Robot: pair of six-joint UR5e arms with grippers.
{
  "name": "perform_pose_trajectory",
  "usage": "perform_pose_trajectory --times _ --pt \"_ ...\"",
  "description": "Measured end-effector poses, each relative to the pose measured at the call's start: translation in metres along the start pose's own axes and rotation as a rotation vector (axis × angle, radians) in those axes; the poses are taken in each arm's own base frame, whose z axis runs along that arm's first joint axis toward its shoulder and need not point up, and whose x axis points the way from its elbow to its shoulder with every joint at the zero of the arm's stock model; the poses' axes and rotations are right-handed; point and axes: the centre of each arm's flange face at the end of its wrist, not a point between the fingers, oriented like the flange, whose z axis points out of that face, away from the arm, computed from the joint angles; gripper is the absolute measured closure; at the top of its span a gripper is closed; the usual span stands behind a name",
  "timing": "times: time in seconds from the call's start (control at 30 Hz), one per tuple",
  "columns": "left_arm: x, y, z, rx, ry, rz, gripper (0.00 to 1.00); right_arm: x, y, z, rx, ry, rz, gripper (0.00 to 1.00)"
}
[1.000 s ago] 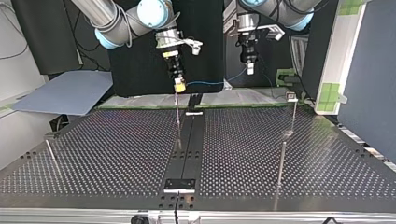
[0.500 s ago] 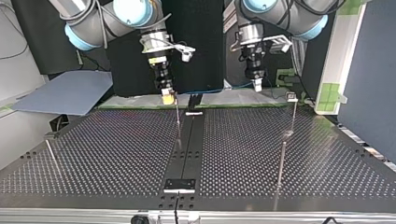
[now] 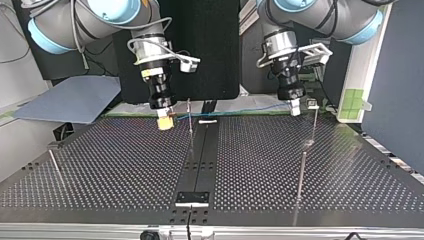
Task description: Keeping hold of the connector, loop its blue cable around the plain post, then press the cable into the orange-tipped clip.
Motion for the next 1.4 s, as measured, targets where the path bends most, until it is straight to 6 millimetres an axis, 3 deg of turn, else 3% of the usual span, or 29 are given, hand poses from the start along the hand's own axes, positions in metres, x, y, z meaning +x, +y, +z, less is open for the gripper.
perform_pose_trajectory --times 0.23,0.43,0.63,0.83,1.07,1.4 --pt "-0.043 -0.005 0.018 -0.021 -0.051 0.016 1.0 0.005 0.002 0.019 0.005 0.003 0.0 1.0" --pt "-0.06 -0.009 0.036 -0.027 -0.053 0.054 1.0 -0.006 -0.002 0.039 0.024 -0.02 -0.006 1.0" --pt "-0.071 -0.011 0.057 -0.025 -0.042 0.076 1.0 -0.014 -0.008 0.06 0.047 -0.013 -0.003 1.0" --pt "-0.074 -0.005 0.088 -0.028 -0.018 0.081 1.0 -0.001 -0.008 0.071 0.061 0.011 0.001 1.0" --pt "-0.089 0.005 0.12 -0.027 -0.008 0.076 1.0 0.01 -0.01 0.078 0.08 0.036 0.003 1.0" --pt "-0.092 0.026 0.178 -0.027 0.004 0.07 1.0 0.01 -0.012 0.08 0.102 0.044 0.01 1.0"
